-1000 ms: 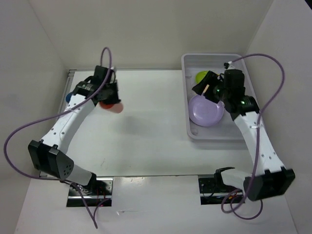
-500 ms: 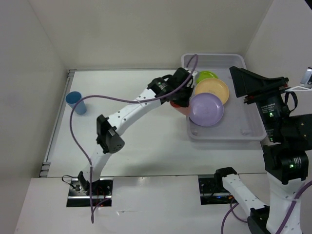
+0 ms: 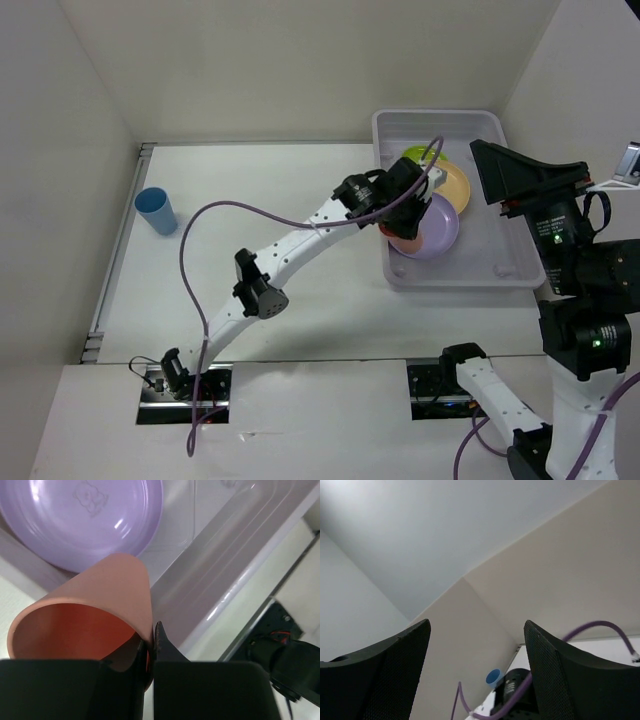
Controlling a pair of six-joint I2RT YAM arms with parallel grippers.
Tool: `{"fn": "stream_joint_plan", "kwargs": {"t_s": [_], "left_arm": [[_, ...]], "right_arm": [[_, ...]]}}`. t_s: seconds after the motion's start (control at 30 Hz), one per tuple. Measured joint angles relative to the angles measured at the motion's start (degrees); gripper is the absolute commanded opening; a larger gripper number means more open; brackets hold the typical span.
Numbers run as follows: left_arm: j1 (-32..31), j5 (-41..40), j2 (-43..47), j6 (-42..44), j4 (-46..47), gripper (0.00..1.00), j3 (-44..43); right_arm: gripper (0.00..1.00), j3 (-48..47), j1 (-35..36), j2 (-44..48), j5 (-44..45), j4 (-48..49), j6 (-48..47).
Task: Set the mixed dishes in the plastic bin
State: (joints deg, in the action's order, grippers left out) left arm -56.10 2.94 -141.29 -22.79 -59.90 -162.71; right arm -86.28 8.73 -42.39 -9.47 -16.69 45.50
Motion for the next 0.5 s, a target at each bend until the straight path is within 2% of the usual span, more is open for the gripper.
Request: {"fn": "stream_joint_plan", "kwargs": {"t_s": [0.3, 0.33, 0.37, 0.43, 0.47, 0.5], "left_arm": [[-1.7, 2.4, -9.4, 1.2, -0.3, 0.01, -2.7], [-1.9, 2.7, -9.8, 1.5, -0.2, 0.21, -2.7], [-2.1, 3.0, -10.1, 1.9, -0.1, 0.31, -2.8], [-2.3, 3.4, -10.6, 2.0, -0.8, 0.4, -2.9], [-2.3, 3.5, -10.8, 2.2, -1.1, 0.59, -2.9], [-2.3, 3.5, -11.0, 2.3, -1.4, 0.65, -3.0]], "right_arm": [[0.8, 2.4, 0.0, 0.0, -0.5, 0.5, 1.0], [0.8, 2.4, 0.0, 0.1, -0.5, 0.5, 1.1], [0.8, 2.5, 0.0, 0.2, -0.5, 0.6, 1.1], [0.82, 3.0, 0.0, 0.4, -0.5, 0.9, 1.2], [0.82, 3.2, 0.0, 0.6, -0.5, 1.0, 1.2], [0.82, 3.5, 0.0, 0.6, -0.6, 1.1, 1.2]]}}
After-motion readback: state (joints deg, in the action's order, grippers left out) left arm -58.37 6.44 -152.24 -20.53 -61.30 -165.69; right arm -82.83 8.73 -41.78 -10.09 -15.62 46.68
